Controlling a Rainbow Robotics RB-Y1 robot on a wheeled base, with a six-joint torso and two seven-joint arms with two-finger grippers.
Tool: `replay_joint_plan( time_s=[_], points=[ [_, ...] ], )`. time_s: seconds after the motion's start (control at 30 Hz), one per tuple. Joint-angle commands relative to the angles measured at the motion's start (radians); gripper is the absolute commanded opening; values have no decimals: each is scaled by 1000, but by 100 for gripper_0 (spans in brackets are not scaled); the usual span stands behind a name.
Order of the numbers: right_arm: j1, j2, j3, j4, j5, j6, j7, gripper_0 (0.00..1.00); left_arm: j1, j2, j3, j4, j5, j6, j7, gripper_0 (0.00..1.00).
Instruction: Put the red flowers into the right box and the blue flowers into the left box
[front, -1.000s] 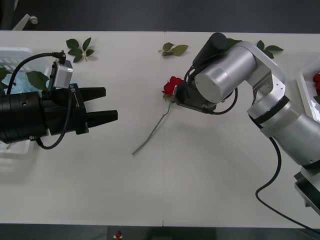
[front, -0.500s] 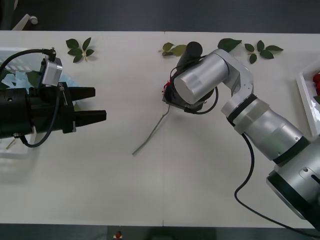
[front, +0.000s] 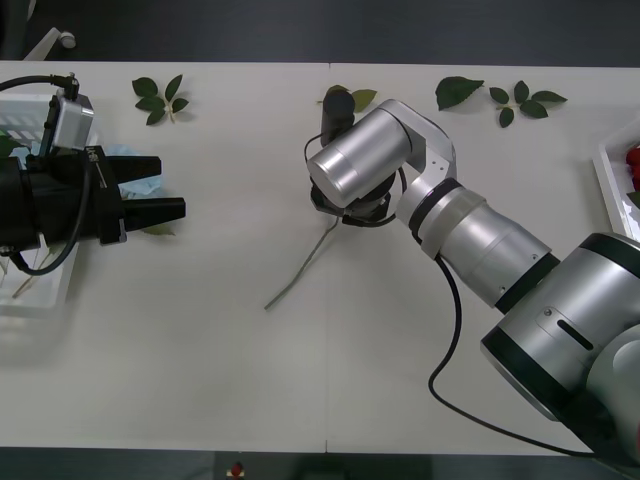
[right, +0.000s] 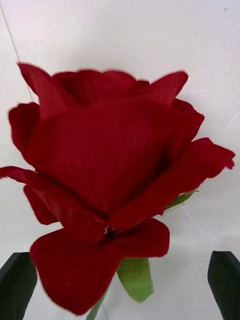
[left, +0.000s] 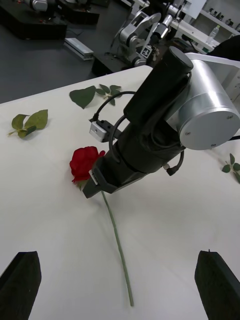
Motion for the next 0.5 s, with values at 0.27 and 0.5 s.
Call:
replay_joint_plan(
  time_s=[0.27, 0.5],
  points=[
    [-47, 69, -15, 122, 58, -49, -35, 100, 9, 24, 9, -14, 25, -7, -48, 89],
    [-47, 71, -16, 125, 60, -63, -37, 22, 9, 24, 9, -16, 53, 28, -48, 89]
  ],
)
